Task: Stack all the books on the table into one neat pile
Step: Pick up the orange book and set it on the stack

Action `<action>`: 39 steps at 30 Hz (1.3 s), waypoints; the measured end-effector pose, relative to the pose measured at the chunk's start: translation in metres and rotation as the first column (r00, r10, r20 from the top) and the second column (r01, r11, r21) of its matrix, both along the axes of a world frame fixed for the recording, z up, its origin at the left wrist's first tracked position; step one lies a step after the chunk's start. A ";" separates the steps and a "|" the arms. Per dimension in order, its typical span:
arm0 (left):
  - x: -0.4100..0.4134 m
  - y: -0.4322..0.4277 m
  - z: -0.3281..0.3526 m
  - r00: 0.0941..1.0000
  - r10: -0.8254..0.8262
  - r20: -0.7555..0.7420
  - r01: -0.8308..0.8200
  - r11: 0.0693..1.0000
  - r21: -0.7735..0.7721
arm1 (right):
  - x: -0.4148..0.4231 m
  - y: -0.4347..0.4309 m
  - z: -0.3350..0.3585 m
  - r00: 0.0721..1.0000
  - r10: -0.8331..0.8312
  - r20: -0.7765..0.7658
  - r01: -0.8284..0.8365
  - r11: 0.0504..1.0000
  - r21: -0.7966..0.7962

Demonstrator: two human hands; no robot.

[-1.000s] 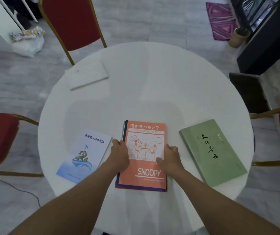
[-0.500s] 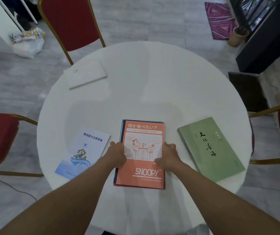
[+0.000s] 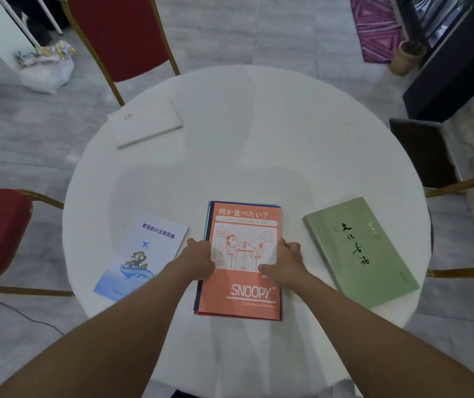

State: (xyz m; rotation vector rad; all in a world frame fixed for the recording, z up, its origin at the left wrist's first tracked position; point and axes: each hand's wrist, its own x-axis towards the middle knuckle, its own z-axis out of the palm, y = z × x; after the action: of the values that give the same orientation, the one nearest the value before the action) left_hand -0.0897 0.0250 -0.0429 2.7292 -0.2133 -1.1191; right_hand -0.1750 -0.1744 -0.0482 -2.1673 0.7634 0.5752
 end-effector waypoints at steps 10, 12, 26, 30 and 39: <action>0.001 -0.004 -0.003 1.000 -0.021 0.016 0.020 0.999 0.037 | 0.000 0.001 0.003 1.000 -0.009 0.007 0.009 1.000 0.000; 0.001 -0.004 -0.003 1.000 -0.020 0.021 0.019 0.999 0.034 | -0.001 0.001 0.003 1.000 -0.011 0.005 0.011 1.000 -0.003; -0.004 -0.001 0.004 0.999 0.040 0.025 -0.039 0.999 -0.024 | -0.008 -0.002 -0.003 1.000 0.016 0.015 -0.017 0.999 0.038; -0.007 -0.003 0.004 0.997 0.071 0.042 -0.071 0.997 -0.023 | -0.008 -0.002 -0.001 1.000 0.027 0.008 -0.028 0.999 0.044; -0.009 0.003 0.008 0.995 0.058 0.086 -0.050 0.995 -0.087 | -0.014 -0.004 0.005 0.998 0.064 -0.007 -0.063 0.997 0.047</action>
State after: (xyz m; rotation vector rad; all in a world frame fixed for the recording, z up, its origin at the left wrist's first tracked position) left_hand -0.0983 0.0275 -0.0350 2.6947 -0.1934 -0.9544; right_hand -0.1894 -0.1784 -0.0431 -2.1533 0.6810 0.6296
